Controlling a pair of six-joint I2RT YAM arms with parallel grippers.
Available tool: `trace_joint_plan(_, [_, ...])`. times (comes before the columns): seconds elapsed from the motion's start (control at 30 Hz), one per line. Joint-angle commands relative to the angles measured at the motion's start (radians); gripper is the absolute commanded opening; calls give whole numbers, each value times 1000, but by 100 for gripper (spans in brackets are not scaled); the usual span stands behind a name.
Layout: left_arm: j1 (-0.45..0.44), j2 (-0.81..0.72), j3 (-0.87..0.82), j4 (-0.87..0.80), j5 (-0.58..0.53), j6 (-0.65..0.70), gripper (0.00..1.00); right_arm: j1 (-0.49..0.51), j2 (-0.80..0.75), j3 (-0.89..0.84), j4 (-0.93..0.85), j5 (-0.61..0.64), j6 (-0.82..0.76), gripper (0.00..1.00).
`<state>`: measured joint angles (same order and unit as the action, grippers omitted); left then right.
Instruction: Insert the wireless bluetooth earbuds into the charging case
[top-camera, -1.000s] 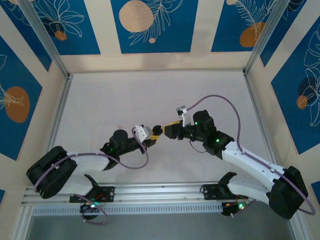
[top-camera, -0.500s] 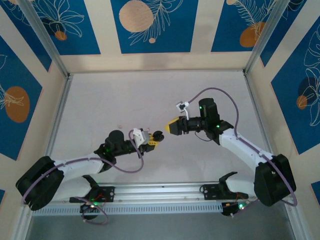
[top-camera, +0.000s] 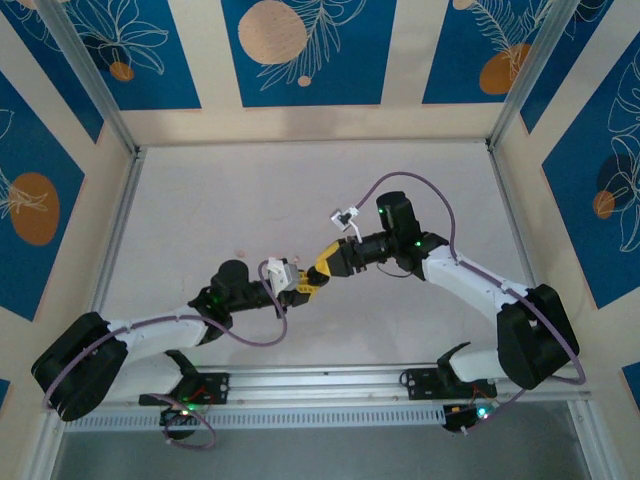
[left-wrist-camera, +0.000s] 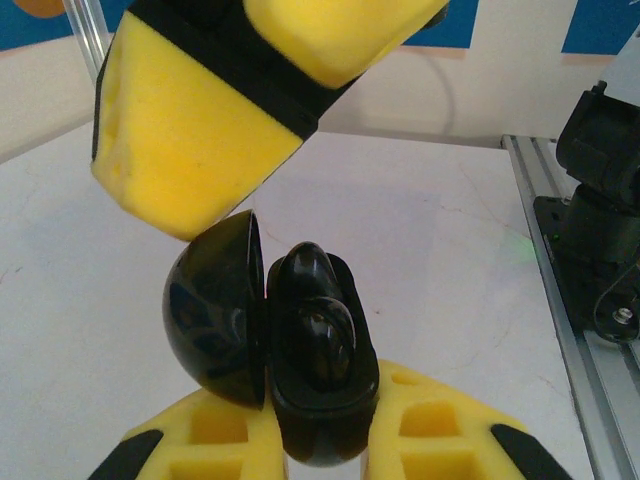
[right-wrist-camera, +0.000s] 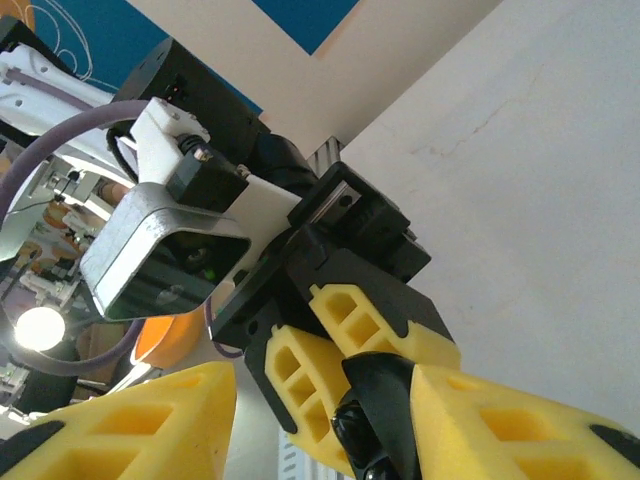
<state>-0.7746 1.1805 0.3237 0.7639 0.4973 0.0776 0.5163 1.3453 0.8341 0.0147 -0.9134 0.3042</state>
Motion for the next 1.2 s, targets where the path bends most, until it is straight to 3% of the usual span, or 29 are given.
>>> trace_joint_plan(0.0, [-10,-25,31,-19,-15,11,14,4,-30,18,-63,-62,-44,48])
trace_joint_plan(0.27, [-9,-29,38,-43,-66,17,14,-34,-151,-51,-96,-61,-60,46])
trace_joint_plan(0.47, [-11,-7,49,-1,22,8,14,-85,-149,-31,-115,102,-16,51])
trace_joint_plan(0.87, [-9,13,69,6,49,-1,14,16,16,41,-48,-3,-30,52])
trace_joint_plan(1.17, [-9,1,69,-57,-34,8,14,-28,-127,-48,-16,-55,-27,48])
